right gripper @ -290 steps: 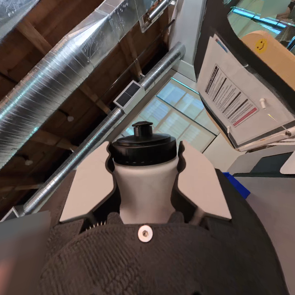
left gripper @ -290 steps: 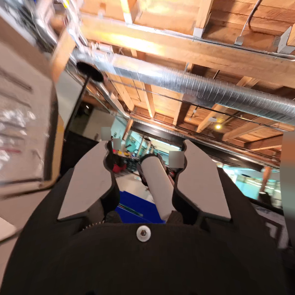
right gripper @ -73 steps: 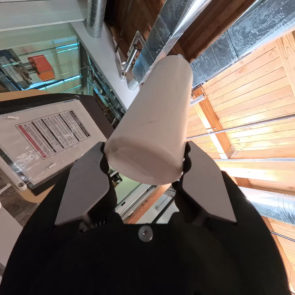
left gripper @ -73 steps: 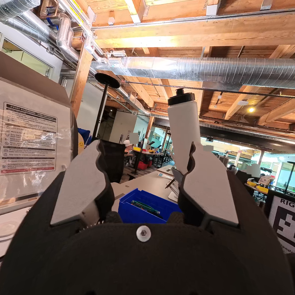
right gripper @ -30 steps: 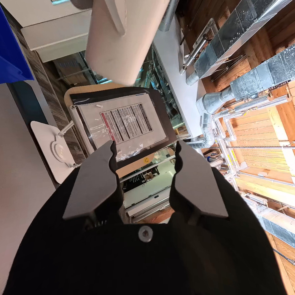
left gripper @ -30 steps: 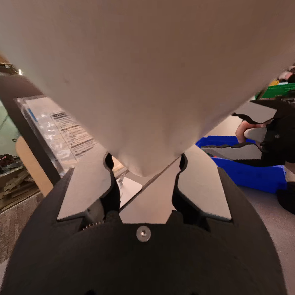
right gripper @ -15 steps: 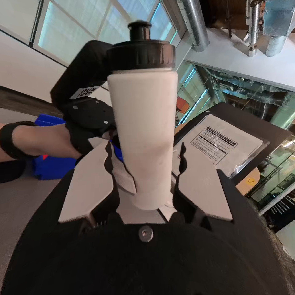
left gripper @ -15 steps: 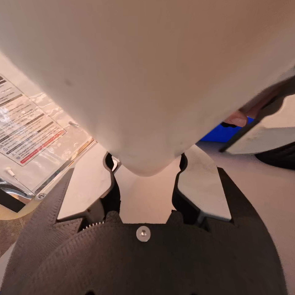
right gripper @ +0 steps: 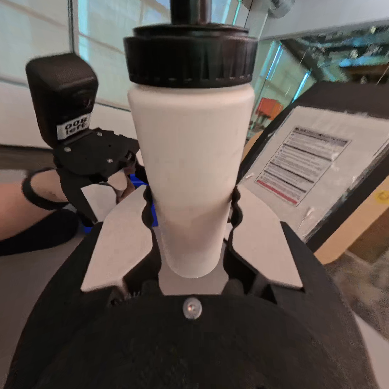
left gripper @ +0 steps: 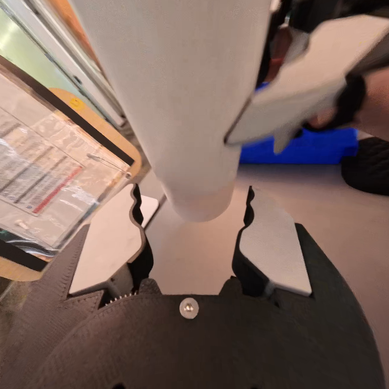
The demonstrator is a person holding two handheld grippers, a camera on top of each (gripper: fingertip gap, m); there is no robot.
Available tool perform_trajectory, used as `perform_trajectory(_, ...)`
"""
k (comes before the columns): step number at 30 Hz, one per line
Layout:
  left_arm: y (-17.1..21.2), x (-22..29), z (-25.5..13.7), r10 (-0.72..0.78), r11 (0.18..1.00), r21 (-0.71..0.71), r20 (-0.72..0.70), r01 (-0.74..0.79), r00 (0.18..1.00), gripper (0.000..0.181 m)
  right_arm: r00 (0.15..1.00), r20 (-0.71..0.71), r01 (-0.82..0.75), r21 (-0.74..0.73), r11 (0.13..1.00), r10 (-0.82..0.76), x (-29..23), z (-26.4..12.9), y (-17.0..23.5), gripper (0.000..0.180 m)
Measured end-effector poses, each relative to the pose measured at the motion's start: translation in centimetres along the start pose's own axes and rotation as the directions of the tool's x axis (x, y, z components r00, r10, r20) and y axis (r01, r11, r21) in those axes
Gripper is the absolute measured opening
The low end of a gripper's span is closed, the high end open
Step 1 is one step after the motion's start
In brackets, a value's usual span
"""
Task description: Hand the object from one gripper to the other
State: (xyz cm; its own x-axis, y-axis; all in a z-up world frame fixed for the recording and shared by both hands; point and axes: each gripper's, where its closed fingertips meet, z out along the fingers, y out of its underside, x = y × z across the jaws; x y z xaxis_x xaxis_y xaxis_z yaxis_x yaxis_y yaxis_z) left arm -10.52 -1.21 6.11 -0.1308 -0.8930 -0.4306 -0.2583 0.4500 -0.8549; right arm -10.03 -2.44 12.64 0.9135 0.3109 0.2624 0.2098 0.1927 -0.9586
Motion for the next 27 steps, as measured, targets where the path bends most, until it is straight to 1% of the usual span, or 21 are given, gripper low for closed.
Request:
perform_trajectory(1,0.3,0.4,-0.3,-0.027,0.999,-0.027,-0.059,0.026,0.998,0.097,0.997,0.027,-0.075,0.003,0.997,0.075,0.9,-0.5,0.0,0.074)
perform_trajectory(3,0.4,0.2,-1.3,-0.085,0.996,-0.034,-0.134,0.081,0.987,0.100,0.969,0.106,-0.225,-0.008,0.974,0.224,2.4,-1.7,-0.2,0.074)
perform_trajectory(5,-0.6,-0.6,-2.6,-0.137,0.989,0.037,-0.169,0.145,0.976,0.097,0.921,0.183,-0.343,-0.033,0.939,0.343,3.4,-2.9,-0.3,0.074)
perform_trajectory(7,-2.1,-1.0,-4.0,-0.206,0.963,0.121,-0.238,0.240,0.949,0.093,0.882,0.251,-0.396,-0.068,0.916,0.400,3.5,-3.9,-0.4,0.074)
perform_trajectory(8,-2.8,-0.9,-4.7,-0.237,0.945,0.153,-0.287,0.289,0.928,0.092,0.875,0.269,-0.390,-0.099,0.915,0.402,3.4,-4.3,-0.1,0.074)
perform_trajectory(10,-3.8,-0.7,-5.5,-0.278,0.914,0.188,-0.353,0.359,0.894,0.089,0.881,0.293,-0.332,-0.180,0.926,0.373,2.5,-4.5,0.7,0.075)
perform_trajectory(12,-4.0,-0.6,-5.4,-0.281,0.910,0.194,-0.358,0.366,0.890,0.089,0.866,0.345,-0.282,-0.264,0.922,0.363,0.8,-4.6,1.5,0.075)
perform_trajectory(14,-3.7,-0.1,-5.0,-0.250,0.930,0.177,-0.339,0.323,0.907,0.090,0.826,0.405,-0.263,-0.340,0.903,0.393,-1.2,-4.6,2.1,0.075)
perform_trajectory(17,-3.5,1.6,-4.8,-0.151,0.967,0.145,-0.336,0.209,0.930,0.098,0.723,0.505,-0.240,-0.455,0.858,0.470,-4.4,-5.1,3.1,0.075)
perform_trajectory(19,-4.0,3.3,-5.3,-0.123,0.972,0.138,-0.401,0.192,0.908,0.103,0.646,0.573,-0.203,-0.508,0.837,0.504,-6.3,-5.7,3.7,0.075)
perform_trajectory(22,-5.4,6.1,-6.5,-0.154,0.945,0.146,-0.594,0.294,0.790,0.106,0.497,0.678,-0.148,-0.548,0.823,0.542,-8.8,-6.9,4.3,0.074)
perform_trajectory(25,-6.0,7.9,-7.1,-0.097,0.923,0.200,-0.706,0.328,0.702,0.104,0.332,0.743,-0.141,-0.571,0.809,0.582,-10.7,-7.8,4.4,0.074)
perform_trajectory(27,-6.1,9.1,-7.2,-0.068,0.914,0.211,-0.763,0.346,0.642,0.104,0.243,0.767,-0.132,-0.581,0.803,0.594,-11.7,-8.2,4.5,0.074)
